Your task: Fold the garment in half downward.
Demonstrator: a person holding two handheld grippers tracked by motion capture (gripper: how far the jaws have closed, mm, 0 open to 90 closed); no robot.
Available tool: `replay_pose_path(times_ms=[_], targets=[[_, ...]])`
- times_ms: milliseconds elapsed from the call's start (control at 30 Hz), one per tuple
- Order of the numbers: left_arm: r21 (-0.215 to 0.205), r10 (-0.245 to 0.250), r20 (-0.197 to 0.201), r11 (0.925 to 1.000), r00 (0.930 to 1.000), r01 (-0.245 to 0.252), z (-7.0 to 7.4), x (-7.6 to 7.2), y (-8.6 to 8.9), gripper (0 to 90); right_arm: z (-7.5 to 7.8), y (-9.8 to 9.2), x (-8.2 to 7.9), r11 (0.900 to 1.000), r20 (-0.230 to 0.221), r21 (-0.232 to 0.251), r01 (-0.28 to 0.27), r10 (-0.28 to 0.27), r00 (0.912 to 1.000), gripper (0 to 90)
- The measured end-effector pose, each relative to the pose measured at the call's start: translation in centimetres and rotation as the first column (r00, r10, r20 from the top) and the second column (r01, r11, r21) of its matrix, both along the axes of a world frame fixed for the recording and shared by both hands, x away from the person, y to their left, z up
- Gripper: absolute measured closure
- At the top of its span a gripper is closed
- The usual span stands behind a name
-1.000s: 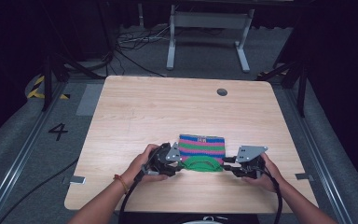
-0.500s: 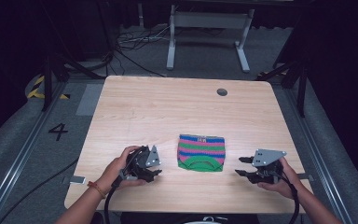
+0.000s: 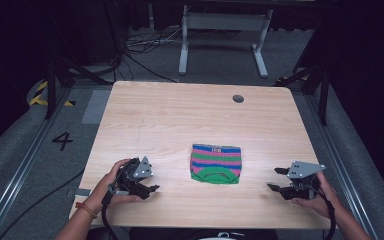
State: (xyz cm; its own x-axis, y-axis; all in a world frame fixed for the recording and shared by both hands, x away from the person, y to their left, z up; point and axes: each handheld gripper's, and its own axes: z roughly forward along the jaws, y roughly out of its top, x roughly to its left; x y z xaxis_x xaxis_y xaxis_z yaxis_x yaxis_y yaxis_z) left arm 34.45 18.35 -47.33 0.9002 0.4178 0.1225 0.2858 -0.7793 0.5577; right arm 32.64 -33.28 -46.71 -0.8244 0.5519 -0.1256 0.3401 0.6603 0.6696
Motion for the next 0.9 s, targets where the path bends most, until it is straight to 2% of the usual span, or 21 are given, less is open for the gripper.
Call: replay_pose_path(times_ms=[67,167,200,300,600,667,833,900], targets=[[0.017,0.011,-0.004,0.9998,0.9999,-0.011,-0.3,0.2,0.6,25.1,-0.3,-0.6,0.0,1.000,-0.004,0.009,0.018,-0.018,0.9998,36.8],[0.010,0.034,-0.017,0.9994,0.9993,-0.034,-0.6,0.3,1.4,23.6,-0.7,-1.5,0.1,0.999,-0.013,0.008,0.046,-0.046,0.9989,33.8],[-0.013,0.057,-0.026,0.9983,0.9980,-0.058,-0.7,0.3,2.2,23.5,-1.0,-2.1,0.1,0.998,-0.019,0.012,0.059,-0.059,0.9981,33.1],[-0.052,0.080,-0.037,0.9953,0.9961,-0.082,-0.9,0.0,3.2,23.4,-1.3,-2.9,0.0,0.996,-0.023,0.024,0.082,-0.082,0.9964,31.9],[-0.102,0.140,-0.045,0.9844,0.9892,-0.144,-1.5,-0.8,5.2,22.5,-2.0,-5.0,-0.8,0.989,-0.037,0.057,0.139,-0.137,0.9898,28.6],[-0.114,0.151,-0.053,0.9812,0.9871,-0.156,-1.6,-0.9,5.8,22.4,-2.2,-5.5,-1.0,0.985,-0.045,0.060,0.165,-0.162,0.9857,26.9],[-0.142,0.174,-0.067,0.9730,0.9825,-0.182,-1.8,-1.1,6.6,21.7,-2.8,-6.1,-1.5,0.981,-0.062,0.081,0.177,-0.172,0.9831,24.2],[-0.145,0.174,-0.071,0.9724,0.9822,-0.182,-1.9,-1.2,6.8,21.4,-2.9,-6.2,-1.7,0.980,-0.063,0.085,0.183,-0.178,0.9821,23.7]])
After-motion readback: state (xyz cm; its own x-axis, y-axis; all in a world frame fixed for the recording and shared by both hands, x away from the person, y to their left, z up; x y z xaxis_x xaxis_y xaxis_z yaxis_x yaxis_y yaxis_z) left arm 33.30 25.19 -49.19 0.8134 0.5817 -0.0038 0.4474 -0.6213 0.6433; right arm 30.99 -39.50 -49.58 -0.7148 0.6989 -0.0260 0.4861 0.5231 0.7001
